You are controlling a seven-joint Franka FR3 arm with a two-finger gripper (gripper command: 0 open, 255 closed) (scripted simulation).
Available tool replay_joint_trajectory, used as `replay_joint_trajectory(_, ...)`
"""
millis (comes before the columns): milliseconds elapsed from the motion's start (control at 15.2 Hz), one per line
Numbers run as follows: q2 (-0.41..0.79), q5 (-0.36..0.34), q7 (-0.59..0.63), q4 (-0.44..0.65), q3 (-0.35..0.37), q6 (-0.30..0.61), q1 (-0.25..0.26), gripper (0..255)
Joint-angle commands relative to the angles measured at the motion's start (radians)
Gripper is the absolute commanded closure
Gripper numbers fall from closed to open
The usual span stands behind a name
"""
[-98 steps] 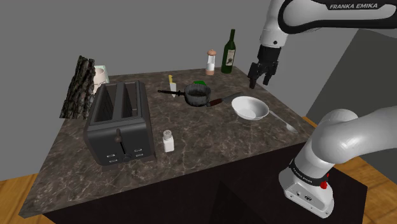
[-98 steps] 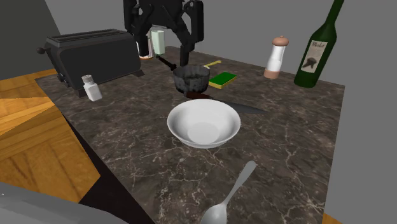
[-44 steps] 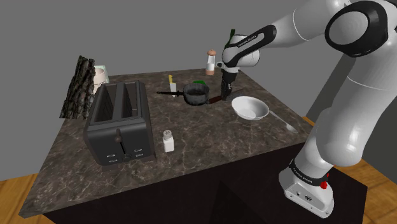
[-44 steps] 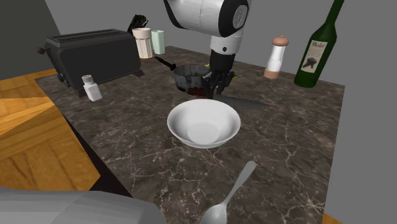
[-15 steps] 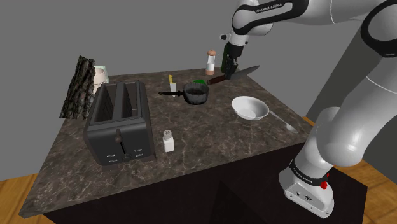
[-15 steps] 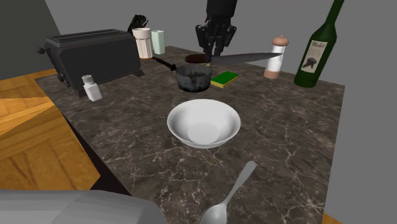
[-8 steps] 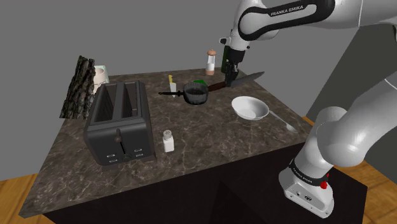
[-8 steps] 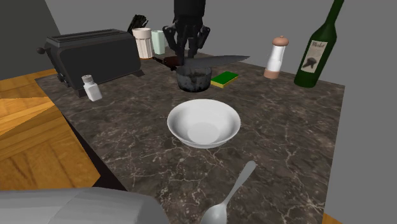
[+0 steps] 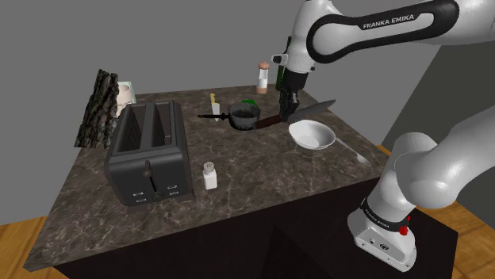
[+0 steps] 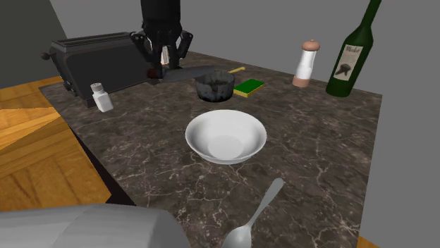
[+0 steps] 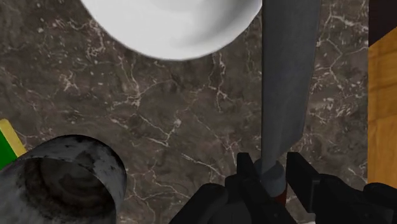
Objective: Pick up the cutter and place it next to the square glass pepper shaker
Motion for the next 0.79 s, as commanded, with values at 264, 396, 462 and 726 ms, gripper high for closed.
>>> replay_joint_trajectory(264,-0.102,0.048,0.149,-0.088,0.121,0.0,0.055,255)
replay_joint_trajectory(396,-0.125,0.069,0.198,-0.107,0.162,-0.001,0.076,255)
replay_joint_trajectory(462,-0.135,0.08,0.223,-0.114,0.183,0.0,0.087,255)
replay_joint_trajectory(726,-0.162,0.127,0.322,-0.132,0.267,0.002,0.134,255)
